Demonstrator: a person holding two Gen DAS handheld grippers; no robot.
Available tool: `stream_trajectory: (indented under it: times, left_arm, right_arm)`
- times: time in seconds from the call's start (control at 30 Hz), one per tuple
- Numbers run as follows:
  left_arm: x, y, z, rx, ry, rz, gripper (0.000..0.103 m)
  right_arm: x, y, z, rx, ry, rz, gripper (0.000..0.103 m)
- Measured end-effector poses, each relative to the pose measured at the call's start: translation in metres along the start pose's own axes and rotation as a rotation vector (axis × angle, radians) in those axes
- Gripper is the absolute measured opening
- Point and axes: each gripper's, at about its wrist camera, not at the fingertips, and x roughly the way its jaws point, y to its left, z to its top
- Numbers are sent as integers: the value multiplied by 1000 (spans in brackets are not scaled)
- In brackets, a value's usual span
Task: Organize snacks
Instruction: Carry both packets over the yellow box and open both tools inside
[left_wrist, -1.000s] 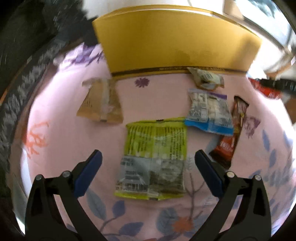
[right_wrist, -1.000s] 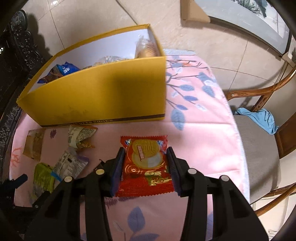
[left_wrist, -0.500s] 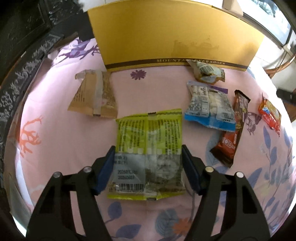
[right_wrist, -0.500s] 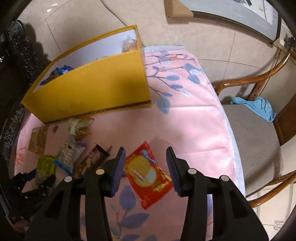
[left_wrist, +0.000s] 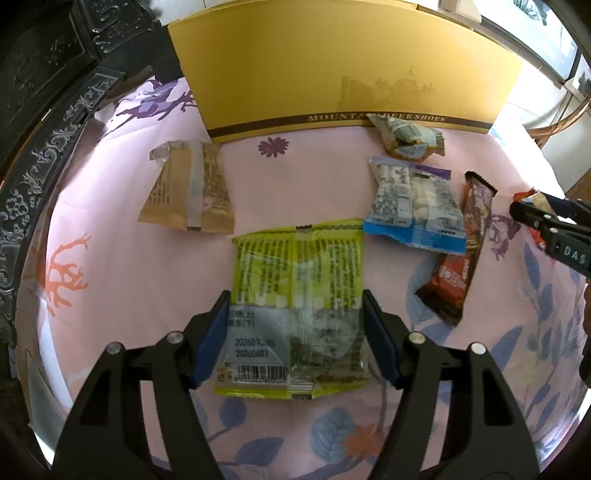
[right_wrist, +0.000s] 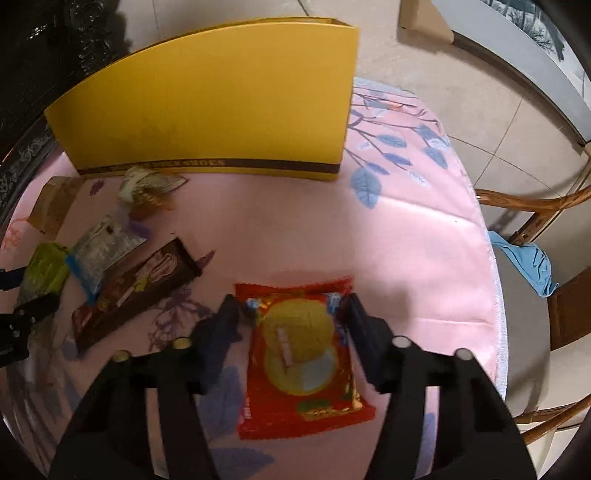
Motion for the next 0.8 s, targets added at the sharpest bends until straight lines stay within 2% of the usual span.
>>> stream_trajectory:
  times: [0.1,0.23,0.37,0.63,0.8]
  left_arm:
    - [-1,-2,1,10,-2,16,69]
    - [-8,-5,1,17,-13,23,69]
    - [-21,-8,1,31,-38,28,69]
    - [-52,-12,5,31,-87,13,69]
    - [-83,-8,16,27,-152,3,69]
  right_arm:
    - [-12,1,0,41,-2,-3,46]
    - [-36,-4,-1,95,-23,-5,45]
    - [-54,-15,-3,175,-27,29,45]
    - [-87,-28,-1,236,-82,62,43]
    - [-116,-35,4,273,-133,87,43]
